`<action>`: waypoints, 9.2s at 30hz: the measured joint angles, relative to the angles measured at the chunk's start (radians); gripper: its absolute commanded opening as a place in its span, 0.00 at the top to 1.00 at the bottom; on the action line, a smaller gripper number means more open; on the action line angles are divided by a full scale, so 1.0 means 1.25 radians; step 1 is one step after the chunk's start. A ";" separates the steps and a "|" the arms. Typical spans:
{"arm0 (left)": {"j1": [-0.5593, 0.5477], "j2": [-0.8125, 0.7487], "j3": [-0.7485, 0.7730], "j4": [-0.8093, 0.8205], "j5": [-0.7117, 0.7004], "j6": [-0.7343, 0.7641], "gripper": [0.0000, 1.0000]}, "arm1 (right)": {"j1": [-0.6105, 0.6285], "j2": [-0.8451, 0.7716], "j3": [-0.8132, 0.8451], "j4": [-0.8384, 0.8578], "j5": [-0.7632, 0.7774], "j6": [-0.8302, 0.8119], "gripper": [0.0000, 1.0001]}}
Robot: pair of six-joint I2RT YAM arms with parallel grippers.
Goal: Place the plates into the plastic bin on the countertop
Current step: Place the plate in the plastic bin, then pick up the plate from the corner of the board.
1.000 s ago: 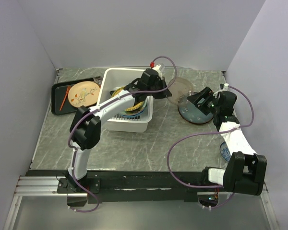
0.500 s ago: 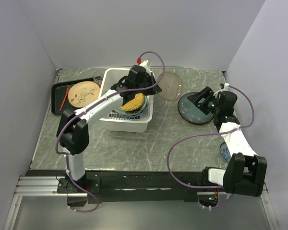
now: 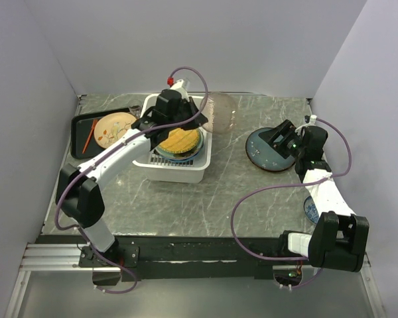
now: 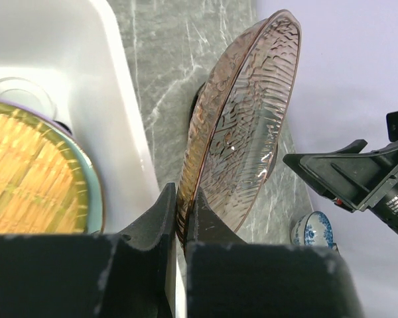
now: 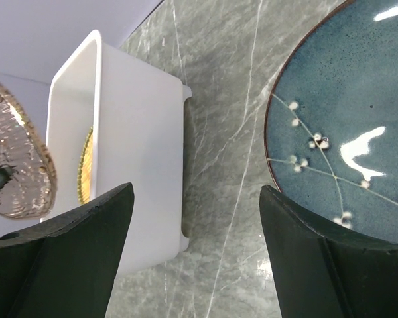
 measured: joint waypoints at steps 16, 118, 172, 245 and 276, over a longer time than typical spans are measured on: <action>0.063 -0.104 -0.104 -0.001 -0.022 -0.001 0.99 | 0.002 0.000 0.000 0.005 0.000 0.008 0.17; 0.219 -0.086 -0.286 -0.015 0.079 -0.029 0.59 | 0.021 0.020 0.000 0.012 0.000 0.012 0.18; -0.012 -0.105 -0.083 0.006 0.065 0.056 0.02 | 0.041 0.047 0.013 -0.019 0.046 -0.006 0.18; -0.132 0.052 0.015 -0.011 0.091 0.055 0.02 | -0.282 0.196 -0.135 0.086 0.035 0.042 1.00; -0.154 0.146 0.047 0.024 0.126 0.032 0.04 | -0.292 0.203 -0.132 0.125 -0.070 0.038 0.44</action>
